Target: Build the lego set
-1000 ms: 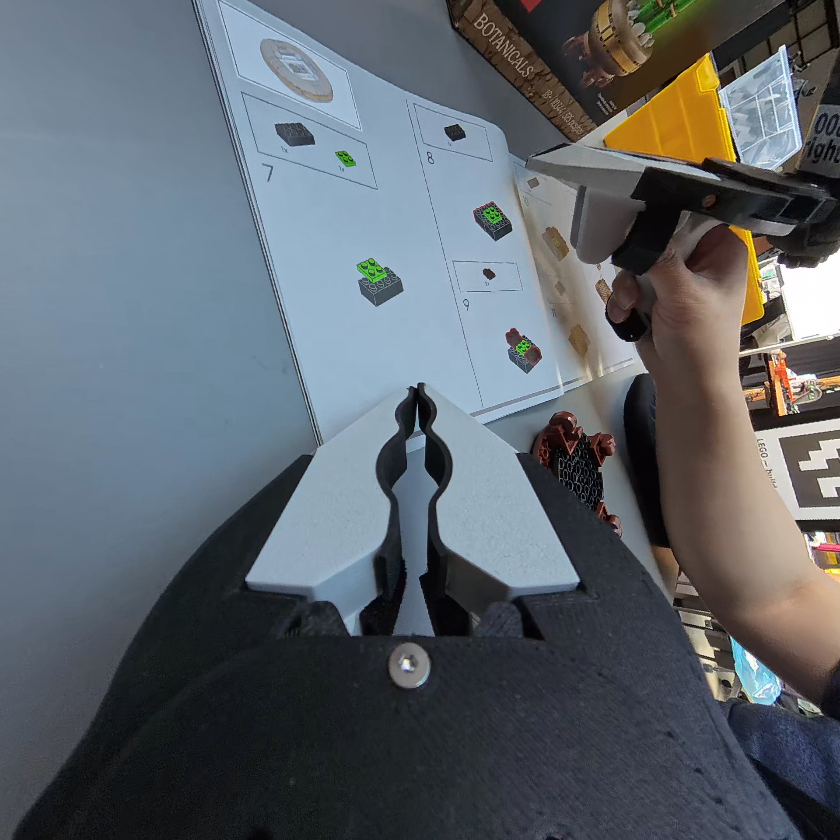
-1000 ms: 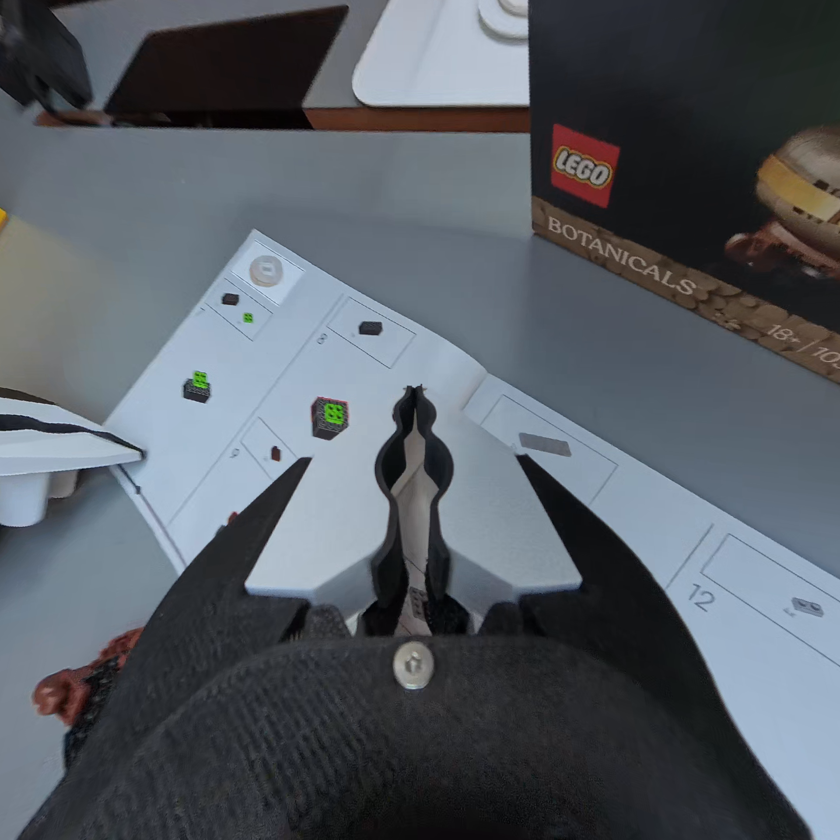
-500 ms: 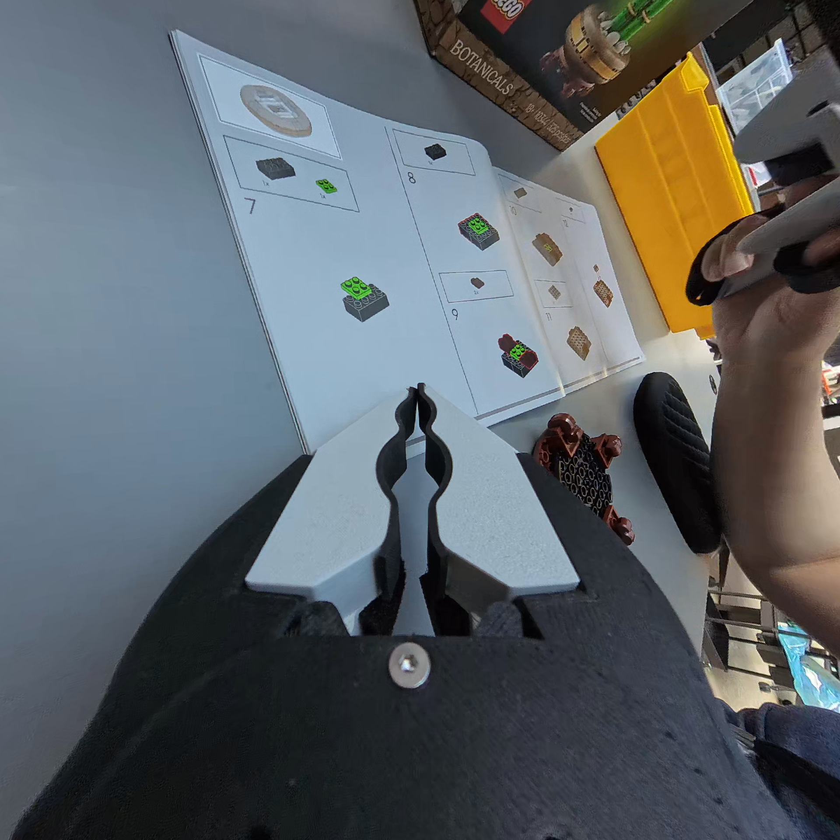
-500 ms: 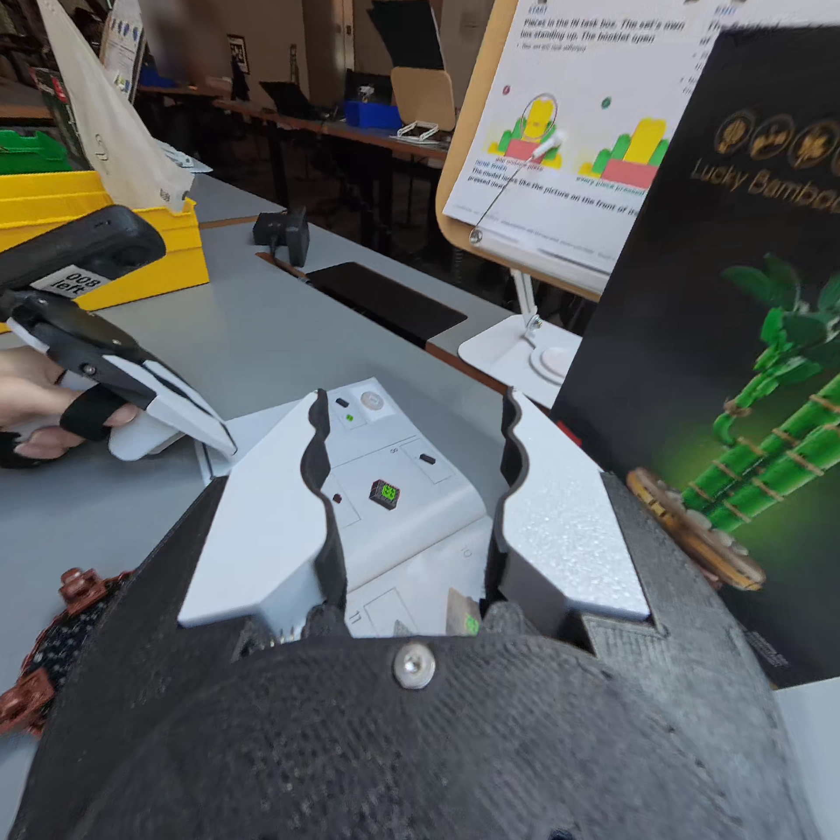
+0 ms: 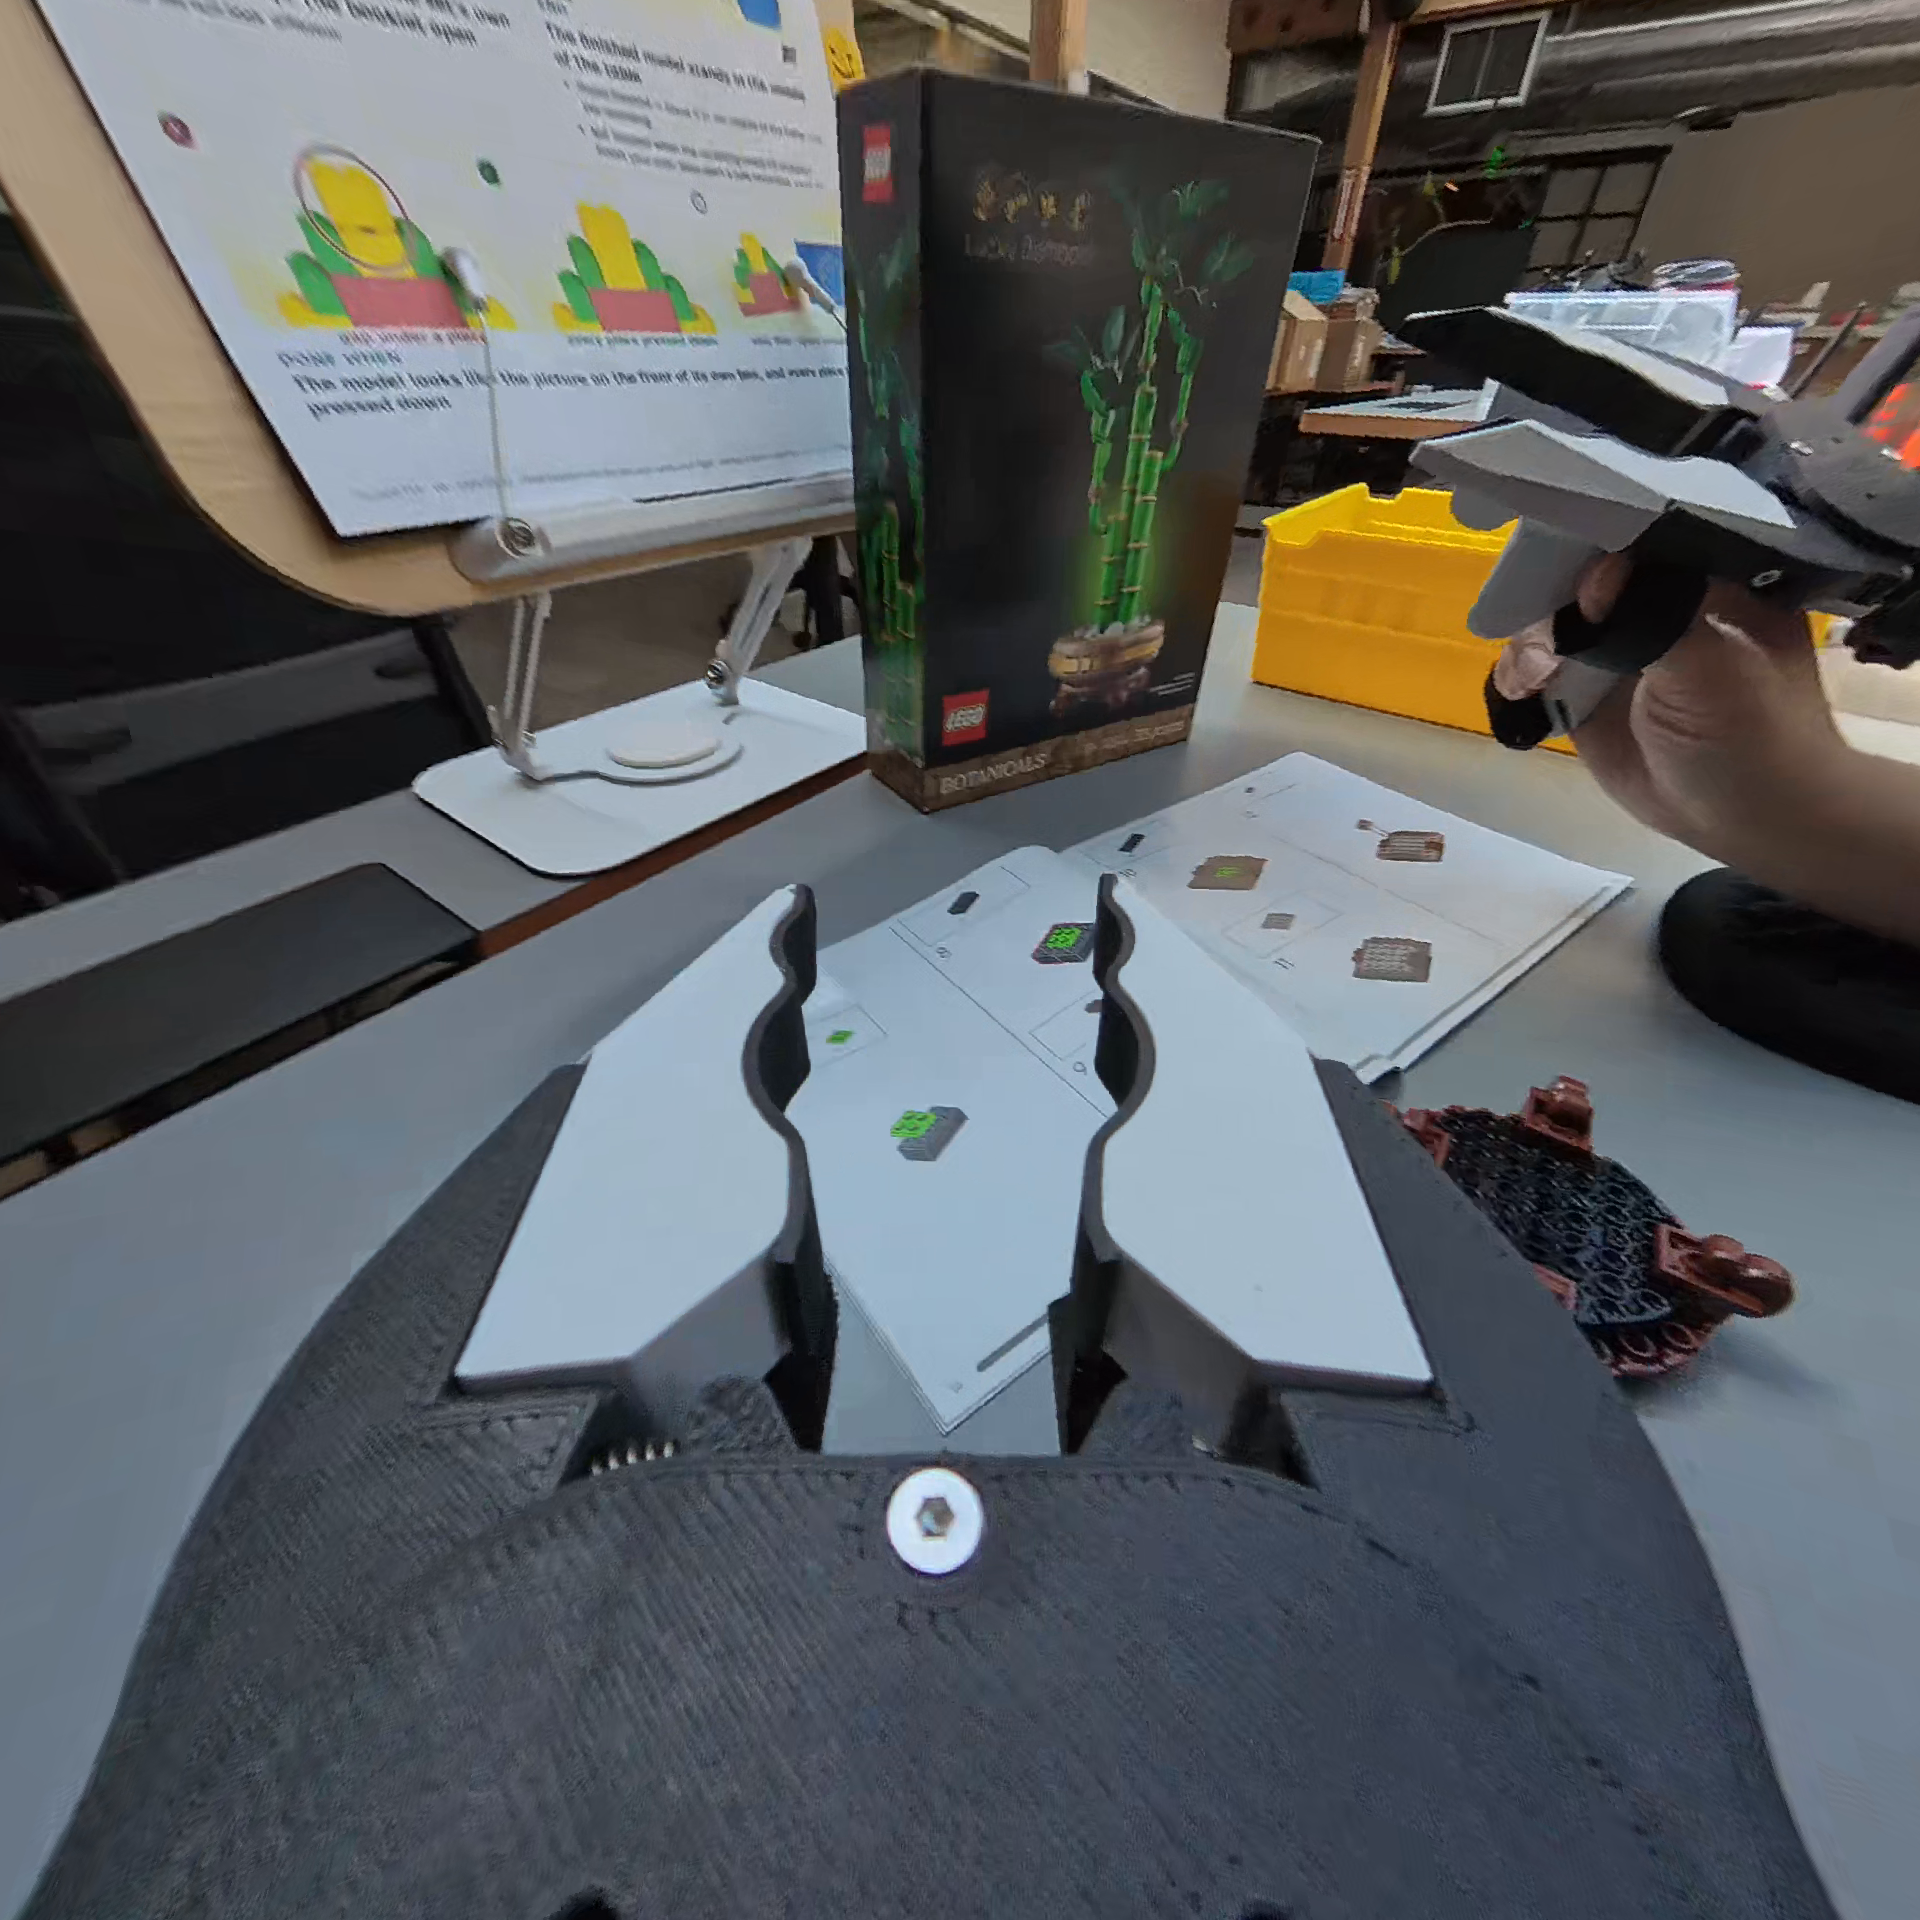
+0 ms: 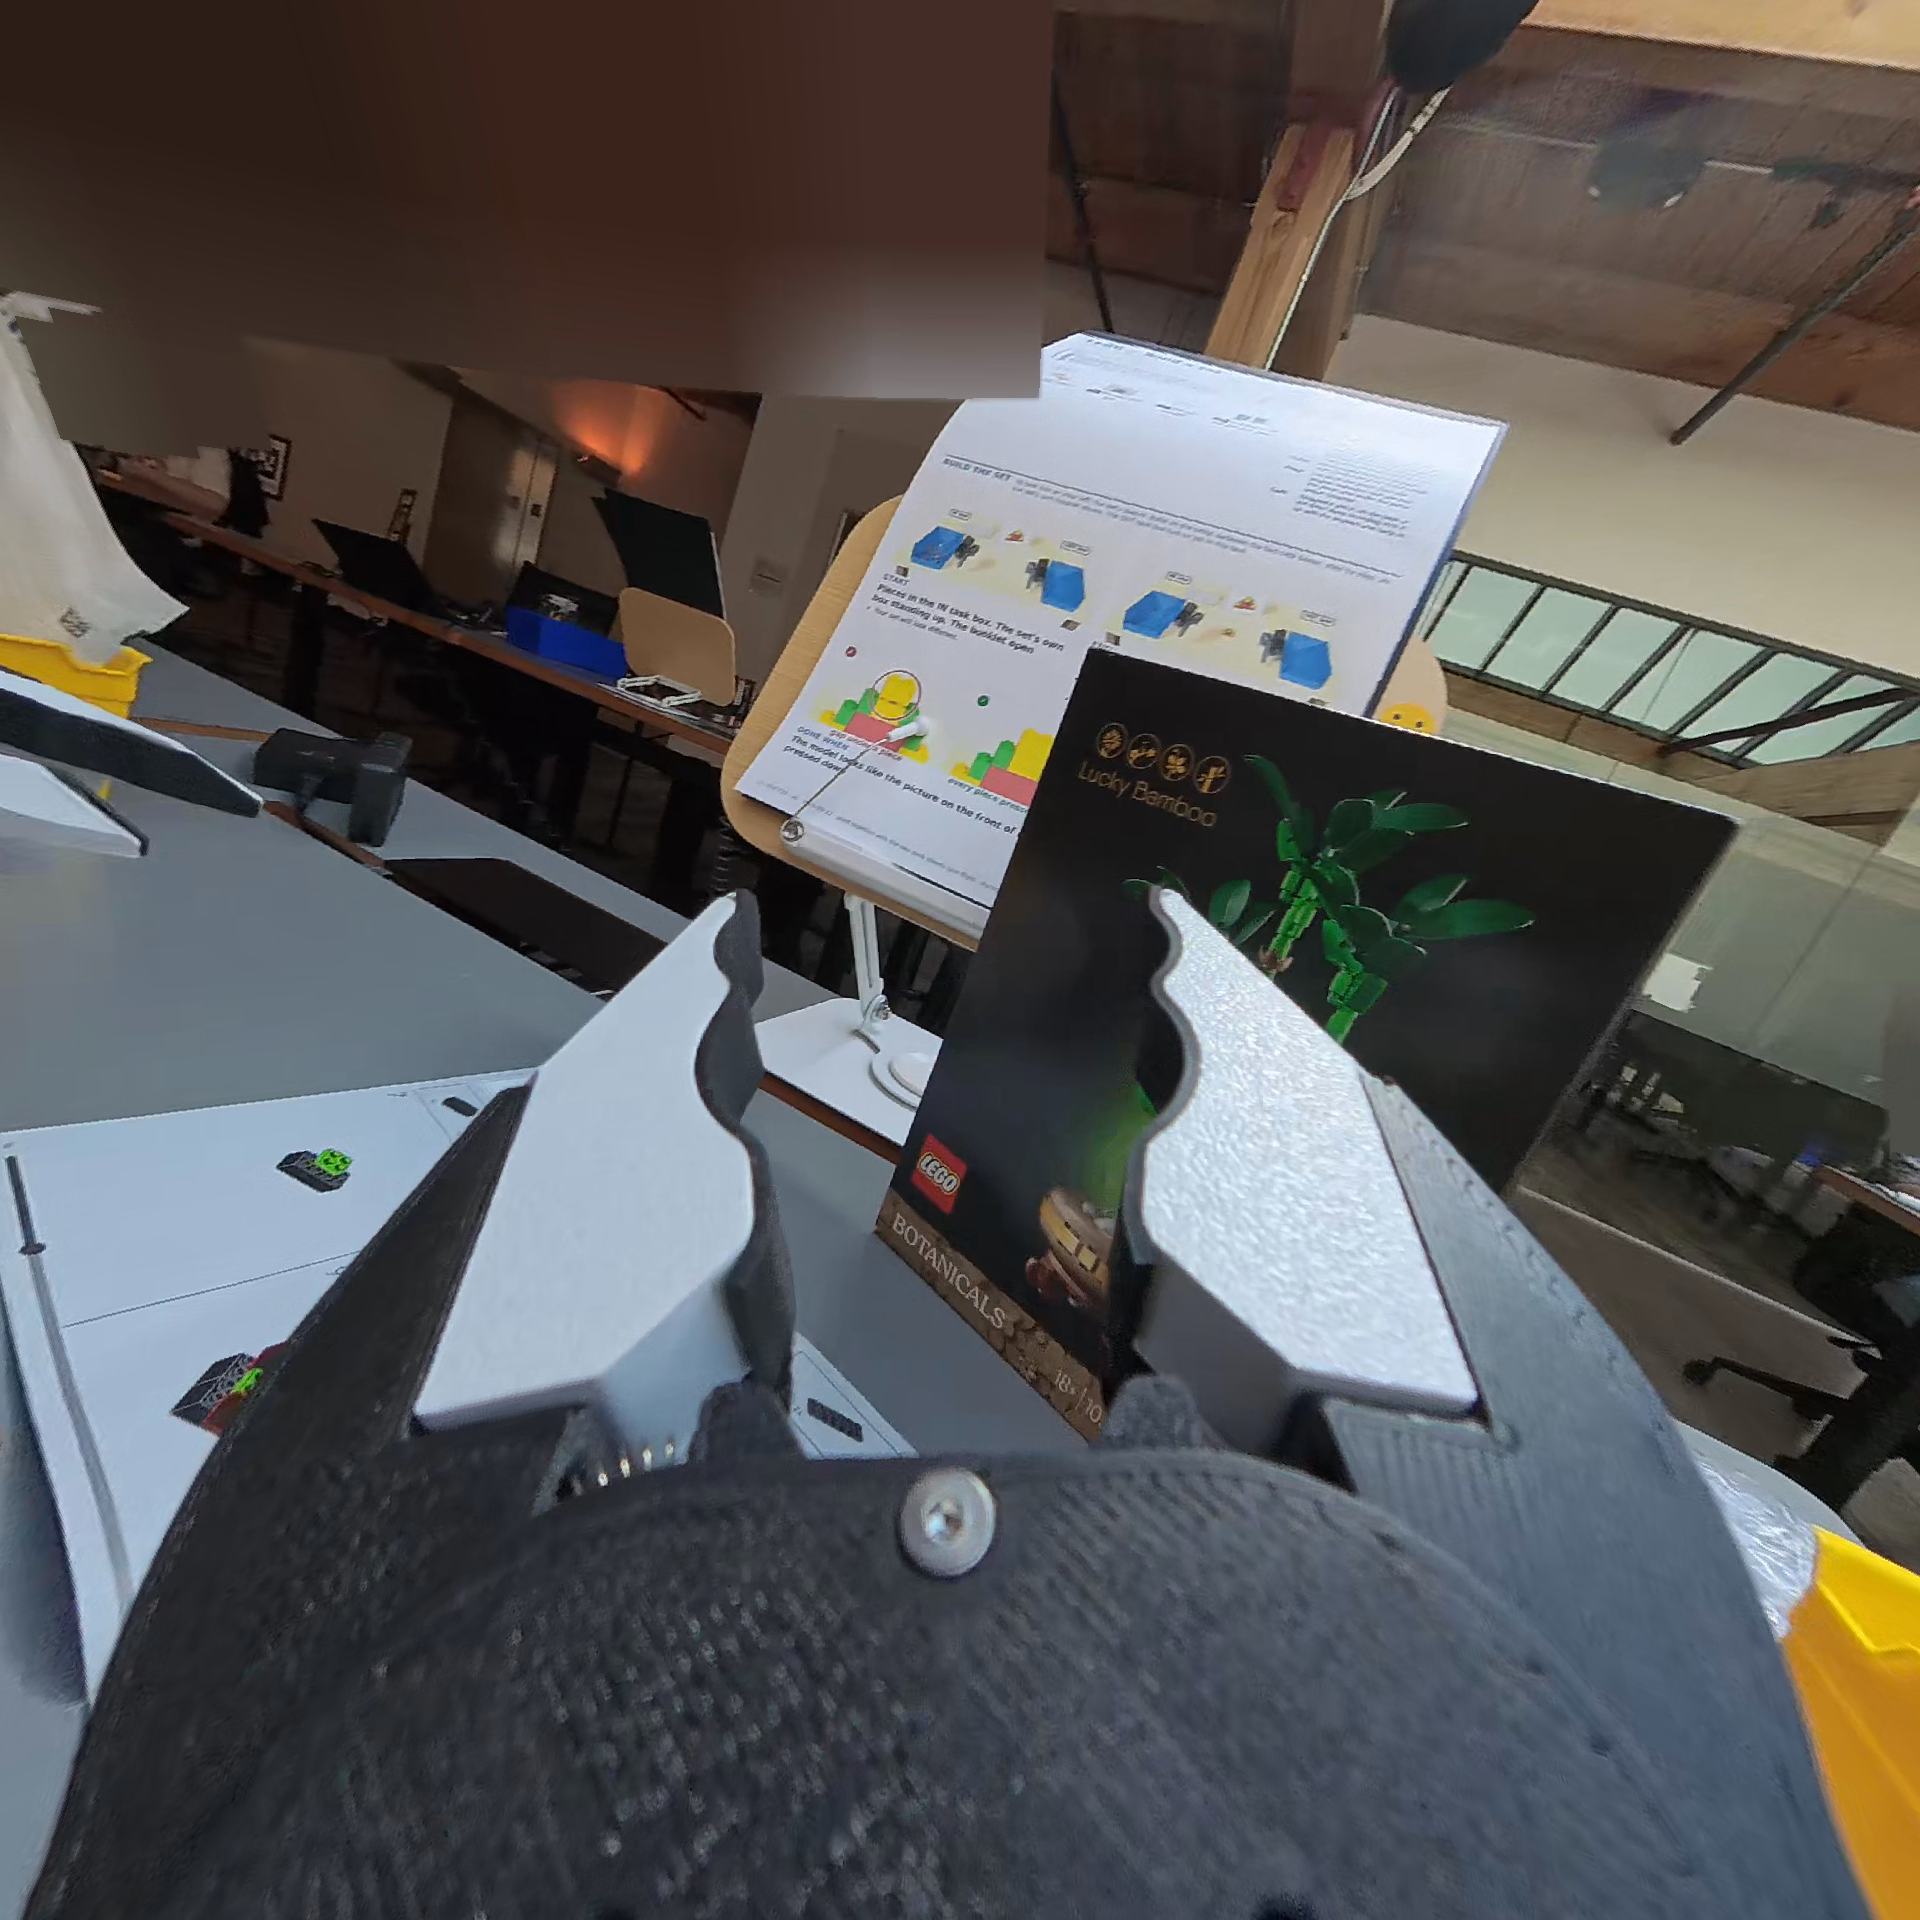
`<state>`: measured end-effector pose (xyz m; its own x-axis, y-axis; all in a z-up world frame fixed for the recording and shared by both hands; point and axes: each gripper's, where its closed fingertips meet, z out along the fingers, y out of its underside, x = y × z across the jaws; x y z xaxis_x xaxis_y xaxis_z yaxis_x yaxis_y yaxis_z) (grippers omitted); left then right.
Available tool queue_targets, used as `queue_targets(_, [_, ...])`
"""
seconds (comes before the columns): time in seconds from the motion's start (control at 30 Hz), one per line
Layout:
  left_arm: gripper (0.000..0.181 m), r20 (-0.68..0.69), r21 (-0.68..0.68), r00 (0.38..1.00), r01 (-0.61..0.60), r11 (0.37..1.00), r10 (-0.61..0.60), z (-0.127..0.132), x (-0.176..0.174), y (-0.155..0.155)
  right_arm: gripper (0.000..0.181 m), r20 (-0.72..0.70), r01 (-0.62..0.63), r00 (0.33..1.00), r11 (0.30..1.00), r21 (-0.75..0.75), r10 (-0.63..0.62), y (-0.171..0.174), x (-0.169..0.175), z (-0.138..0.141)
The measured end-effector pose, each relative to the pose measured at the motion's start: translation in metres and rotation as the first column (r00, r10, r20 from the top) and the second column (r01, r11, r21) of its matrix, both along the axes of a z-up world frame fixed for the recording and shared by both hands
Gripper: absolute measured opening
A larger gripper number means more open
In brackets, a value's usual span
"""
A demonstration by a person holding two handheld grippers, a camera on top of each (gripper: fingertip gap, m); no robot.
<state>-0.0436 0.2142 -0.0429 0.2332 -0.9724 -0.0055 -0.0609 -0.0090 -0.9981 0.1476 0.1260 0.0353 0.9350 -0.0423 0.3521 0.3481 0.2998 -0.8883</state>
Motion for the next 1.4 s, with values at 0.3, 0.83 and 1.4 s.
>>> queue_targets(0.3, [0.067,0.070,0.109,0.990,-0.127,0.986,0.120,0.017,-0.018,0.015,0.068,0.002,0.127,0.992,0.980,0.150,-0.129,-0.020,0.018,0.022])
queue_targets(0.83, [0.066,0.052,0.034,0.998,0.017,0.999,-0.019,0.009,-0.004,-0.004,0.064,0.001,0.108,0.994,0.971,0.215,-0.110,-0.029,0.017,0.033])
queue_targets(1.4, [0.119,-0.403,-0.131,0.796,0.438,0.889,-0.452,-0.084,0.032,-0.153,0.064,-0.048,0.120,0.993,0.961,0.250,-0.111,-0.038,0.045,0.038])
